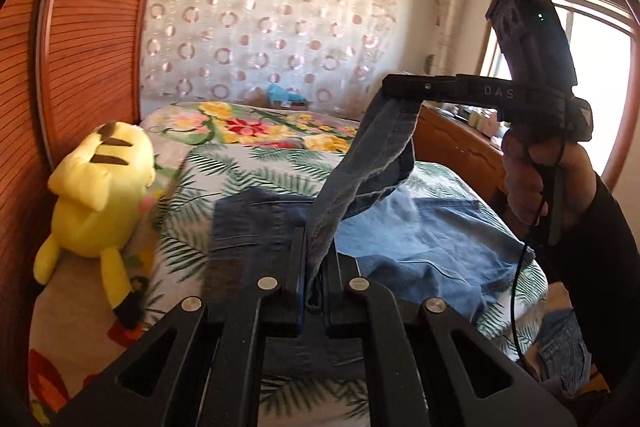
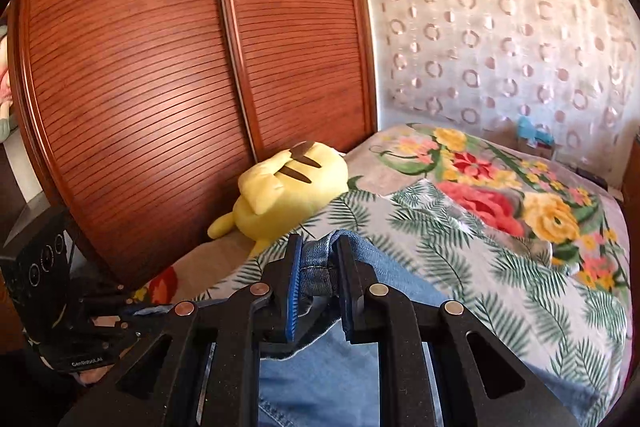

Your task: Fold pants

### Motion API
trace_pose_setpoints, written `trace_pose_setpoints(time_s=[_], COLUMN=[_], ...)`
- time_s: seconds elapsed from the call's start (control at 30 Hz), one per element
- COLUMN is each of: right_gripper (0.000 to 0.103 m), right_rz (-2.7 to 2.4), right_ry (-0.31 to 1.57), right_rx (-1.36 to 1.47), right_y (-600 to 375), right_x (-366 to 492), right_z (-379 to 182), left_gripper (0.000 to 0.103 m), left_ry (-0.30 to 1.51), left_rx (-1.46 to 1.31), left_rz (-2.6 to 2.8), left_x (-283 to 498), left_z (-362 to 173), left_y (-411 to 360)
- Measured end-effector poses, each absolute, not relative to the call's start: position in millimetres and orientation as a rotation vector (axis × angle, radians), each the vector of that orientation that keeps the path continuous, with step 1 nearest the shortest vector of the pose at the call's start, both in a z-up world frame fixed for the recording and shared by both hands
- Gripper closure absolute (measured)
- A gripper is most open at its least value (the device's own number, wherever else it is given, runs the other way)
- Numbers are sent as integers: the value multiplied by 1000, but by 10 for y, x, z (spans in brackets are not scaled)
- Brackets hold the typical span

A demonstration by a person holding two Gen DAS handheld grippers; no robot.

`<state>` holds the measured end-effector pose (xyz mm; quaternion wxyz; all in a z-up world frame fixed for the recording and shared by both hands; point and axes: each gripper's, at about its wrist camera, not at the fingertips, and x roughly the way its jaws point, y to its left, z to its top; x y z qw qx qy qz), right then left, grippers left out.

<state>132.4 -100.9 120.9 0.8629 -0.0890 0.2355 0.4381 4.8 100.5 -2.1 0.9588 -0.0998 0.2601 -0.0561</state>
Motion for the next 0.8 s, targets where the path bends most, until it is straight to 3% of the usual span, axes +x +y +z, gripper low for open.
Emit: trace_pose_setpoints(time_s=[0.53,0.6,0.63,0.73,0.8], right_gripper=[87,87,87,76,58], right_rz=[907,864,856,841,837], right_ry=[664,676,674,686,670], right_rx=[-289,-294,-294,-280,-270], right_y=[-8,99,118,168,150], right_x=[1858,1909,1917,1923,1899], right_z=[753,673,646,591,615], left_gripper=[94,85,76,57,54], left_ry=[706,727,731,725,720], left_rx=[-234,-233,-234,-243,-248], left_rz=[-56,-45,-41,-41,-36], left_x=[94,111,114,87,74], left_z=[-665,-684,-693,-695,-677], left_y=[1199,1187,1189,1217,1236])
